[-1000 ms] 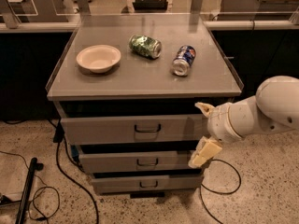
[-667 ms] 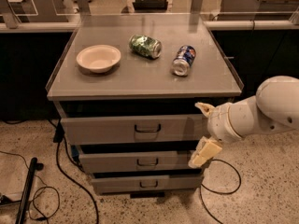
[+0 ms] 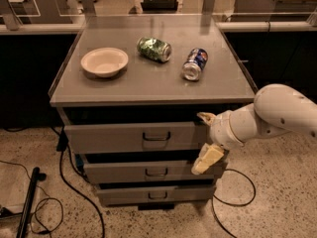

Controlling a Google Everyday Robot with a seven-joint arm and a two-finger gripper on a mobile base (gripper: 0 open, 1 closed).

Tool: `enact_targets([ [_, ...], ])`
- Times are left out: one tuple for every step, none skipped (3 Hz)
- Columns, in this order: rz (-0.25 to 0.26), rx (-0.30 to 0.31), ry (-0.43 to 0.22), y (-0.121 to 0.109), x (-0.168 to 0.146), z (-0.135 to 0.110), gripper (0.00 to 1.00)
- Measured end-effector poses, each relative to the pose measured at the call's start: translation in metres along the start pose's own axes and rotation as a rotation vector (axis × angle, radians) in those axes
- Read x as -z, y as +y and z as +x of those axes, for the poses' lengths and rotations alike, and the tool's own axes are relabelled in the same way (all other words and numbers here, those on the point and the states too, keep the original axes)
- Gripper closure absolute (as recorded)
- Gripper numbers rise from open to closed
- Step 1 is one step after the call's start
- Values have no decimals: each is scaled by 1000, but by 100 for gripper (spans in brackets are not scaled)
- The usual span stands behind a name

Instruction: Open top drawer

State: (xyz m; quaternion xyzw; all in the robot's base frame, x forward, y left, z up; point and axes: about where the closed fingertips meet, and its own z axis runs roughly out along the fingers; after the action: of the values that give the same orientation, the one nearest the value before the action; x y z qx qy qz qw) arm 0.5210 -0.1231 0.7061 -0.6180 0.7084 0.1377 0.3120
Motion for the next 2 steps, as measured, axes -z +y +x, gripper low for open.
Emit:
enact_targets([
  [-7, -13, -28, -10, -17, 13, 0],
  [26, -2, -66, -27, -36, 21, 0],
])
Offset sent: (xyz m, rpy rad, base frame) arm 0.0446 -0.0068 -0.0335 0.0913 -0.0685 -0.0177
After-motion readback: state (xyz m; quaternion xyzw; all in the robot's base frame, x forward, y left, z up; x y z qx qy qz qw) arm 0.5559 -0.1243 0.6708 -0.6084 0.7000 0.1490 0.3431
